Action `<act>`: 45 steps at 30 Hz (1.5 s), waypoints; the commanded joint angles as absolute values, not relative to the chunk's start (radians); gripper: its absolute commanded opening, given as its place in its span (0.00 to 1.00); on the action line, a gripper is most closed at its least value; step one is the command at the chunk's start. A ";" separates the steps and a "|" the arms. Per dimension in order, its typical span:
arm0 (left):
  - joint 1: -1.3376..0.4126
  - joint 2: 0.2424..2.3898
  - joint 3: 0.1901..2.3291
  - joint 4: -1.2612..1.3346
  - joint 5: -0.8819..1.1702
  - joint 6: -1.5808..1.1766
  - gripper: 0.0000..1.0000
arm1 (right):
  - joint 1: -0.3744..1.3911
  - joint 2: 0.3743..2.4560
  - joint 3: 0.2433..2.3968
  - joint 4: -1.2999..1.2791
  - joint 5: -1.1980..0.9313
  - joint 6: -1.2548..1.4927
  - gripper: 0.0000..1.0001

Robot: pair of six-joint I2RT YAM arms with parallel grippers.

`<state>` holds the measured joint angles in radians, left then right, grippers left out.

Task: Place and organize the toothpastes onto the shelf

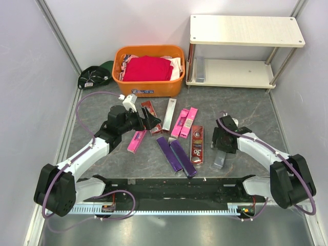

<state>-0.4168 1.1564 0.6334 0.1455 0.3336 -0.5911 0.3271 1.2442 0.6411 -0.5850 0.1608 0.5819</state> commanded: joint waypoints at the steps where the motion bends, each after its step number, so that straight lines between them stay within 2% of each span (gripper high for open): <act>1: -0.419 1.146 0.675 0.184 0.359 -0.604 1.00 | 0.383 1.278 0.617 -0.581 0.178 0.626 0.69; 2: -0.419 1.146 0.673 0.186 0.359 -0.603 1.00 | 0.387 1.279 0.611 -0.581 0.175 0.629 0.62; 8: -0.420 1.152 0.683 0.184 0.360 -0.604 1.00 | 0.403 1.255 0.604 -0.563 0.161 0.638 0.45; 19: -0.420 1.143 0.693 0.196 0.396 -0.612 1.00 | 0.405 1.121 0.741 -0.456 0.022 0.566 0.28; 23: -0.420 1.143 0.681 0.261 0.457 -0.632 1.00 | 0.407 1.097 0.785 -0.332 -0.150 0.558 0.25; 27: -0.420 1.152 0.664 0.389 0.598 -0.693 1.00 | 0.407 1.091 0.781 -0.099 -0.381 0.594 0.24; 32: -0.420 1.183 0.684 0.560 0.750 -0.808 1.00 | 0.423 1.138 0.799 0.128 -0.624 0.722 0.24; 40: -0.448 1.219 0.799 0.575 0.808 -0.888 1.00 | 0.566 1.187 0.934 0.126 -0.637 0.738 0.24; 45: -0.466 1.276 0.848 0.551 0.813 -0.905 0.99 | 0.617 1.184 0.943 0.135 -0.632 0.761 0.24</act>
